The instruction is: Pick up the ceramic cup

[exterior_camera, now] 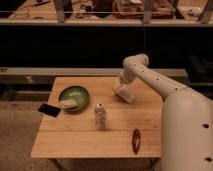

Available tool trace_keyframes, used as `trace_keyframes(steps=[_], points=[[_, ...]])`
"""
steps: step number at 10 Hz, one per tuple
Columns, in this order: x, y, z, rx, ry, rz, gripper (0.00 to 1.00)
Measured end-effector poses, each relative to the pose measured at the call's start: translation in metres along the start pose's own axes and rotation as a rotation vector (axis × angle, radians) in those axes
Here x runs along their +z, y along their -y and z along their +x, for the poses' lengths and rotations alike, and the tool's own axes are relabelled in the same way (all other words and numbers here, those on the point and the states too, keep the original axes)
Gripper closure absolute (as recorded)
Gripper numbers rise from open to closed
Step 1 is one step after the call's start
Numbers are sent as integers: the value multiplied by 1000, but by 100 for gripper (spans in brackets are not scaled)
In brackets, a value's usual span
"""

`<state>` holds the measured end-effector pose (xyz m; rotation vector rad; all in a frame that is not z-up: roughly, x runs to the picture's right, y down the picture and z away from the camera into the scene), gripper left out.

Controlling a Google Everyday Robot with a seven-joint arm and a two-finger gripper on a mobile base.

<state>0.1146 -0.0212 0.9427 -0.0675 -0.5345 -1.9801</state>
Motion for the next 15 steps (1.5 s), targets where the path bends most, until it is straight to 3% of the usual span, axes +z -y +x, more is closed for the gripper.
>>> trace_keyframes(steps=[4, 7, 10, 15], points=[[21, 13, -13, -33, 23, 34, 20], [42, 12, -30, -48, 50, 20, 20], [57, 9, -41, -8, 75, 10, 20], [61, 9, -33, 56, 70, 14, 20]])
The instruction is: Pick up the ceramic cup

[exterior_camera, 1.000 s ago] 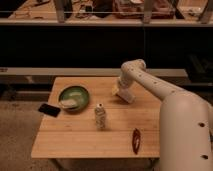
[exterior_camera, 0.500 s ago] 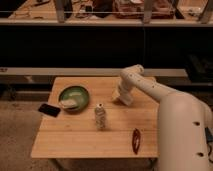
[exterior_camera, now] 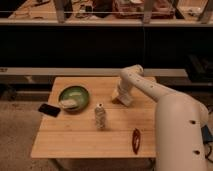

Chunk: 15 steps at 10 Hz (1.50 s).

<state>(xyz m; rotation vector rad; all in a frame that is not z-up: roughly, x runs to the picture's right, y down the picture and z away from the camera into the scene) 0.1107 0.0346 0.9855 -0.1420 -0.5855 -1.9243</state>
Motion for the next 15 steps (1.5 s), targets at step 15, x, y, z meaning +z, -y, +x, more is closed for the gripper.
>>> trace_keyframes(steps=[15], points=[[-10, 6, 21, 102, -23, 76, 52]])
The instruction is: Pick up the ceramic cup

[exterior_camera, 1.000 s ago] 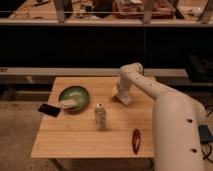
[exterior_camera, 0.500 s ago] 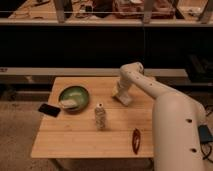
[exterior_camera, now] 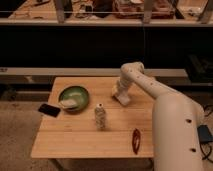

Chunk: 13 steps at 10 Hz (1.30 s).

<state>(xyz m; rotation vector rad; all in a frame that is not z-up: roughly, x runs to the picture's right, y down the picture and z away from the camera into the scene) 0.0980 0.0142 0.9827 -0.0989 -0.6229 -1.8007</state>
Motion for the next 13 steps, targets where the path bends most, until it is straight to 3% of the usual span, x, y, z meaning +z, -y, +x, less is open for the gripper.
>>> trace_keyframes(steps=[4, 6, 7, 8, 13], points=[[-8, -1, 8, 53, -20, 45, 52], [-17, 0, 16, 101, -44, 95, 52], [-29, 1, 25, 137, -73, 134, 52], [-39, -1, 32, 153, -95, 148, 52], [-138, -10, 67, 122, -229, 170, 52]])
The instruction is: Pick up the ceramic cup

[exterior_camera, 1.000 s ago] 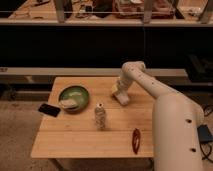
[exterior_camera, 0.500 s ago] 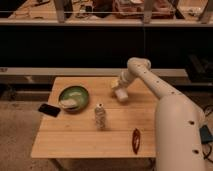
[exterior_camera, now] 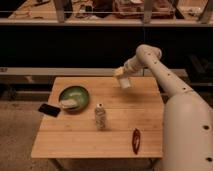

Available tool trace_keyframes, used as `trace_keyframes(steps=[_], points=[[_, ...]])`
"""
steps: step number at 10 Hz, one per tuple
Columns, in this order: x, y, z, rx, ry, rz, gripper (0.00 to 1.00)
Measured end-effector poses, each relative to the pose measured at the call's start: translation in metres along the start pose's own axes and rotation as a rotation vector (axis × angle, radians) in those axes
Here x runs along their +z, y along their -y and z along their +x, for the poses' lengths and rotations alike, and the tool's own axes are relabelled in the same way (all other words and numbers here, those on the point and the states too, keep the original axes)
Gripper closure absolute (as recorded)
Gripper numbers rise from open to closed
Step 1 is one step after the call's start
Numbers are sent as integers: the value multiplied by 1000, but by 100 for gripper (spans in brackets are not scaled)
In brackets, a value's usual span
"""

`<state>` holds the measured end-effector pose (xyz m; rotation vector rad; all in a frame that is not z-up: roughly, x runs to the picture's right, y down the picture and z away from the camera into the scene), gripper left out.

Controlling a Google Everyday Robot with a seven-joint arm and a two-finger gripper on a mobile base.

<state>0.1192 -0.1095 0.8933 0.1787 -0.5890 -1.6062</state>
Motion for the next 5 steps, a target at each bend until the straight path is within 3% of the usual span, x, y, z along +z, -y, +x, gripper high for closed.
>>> trace_keyframes(steps=[1, 4, 5], points=[[-12, 4, 4, -3, -14, 11, 52], [-55, 33, 12, -24, -46, 103, 52], [-55, 34, 12, -25, -45, 106, 53]])
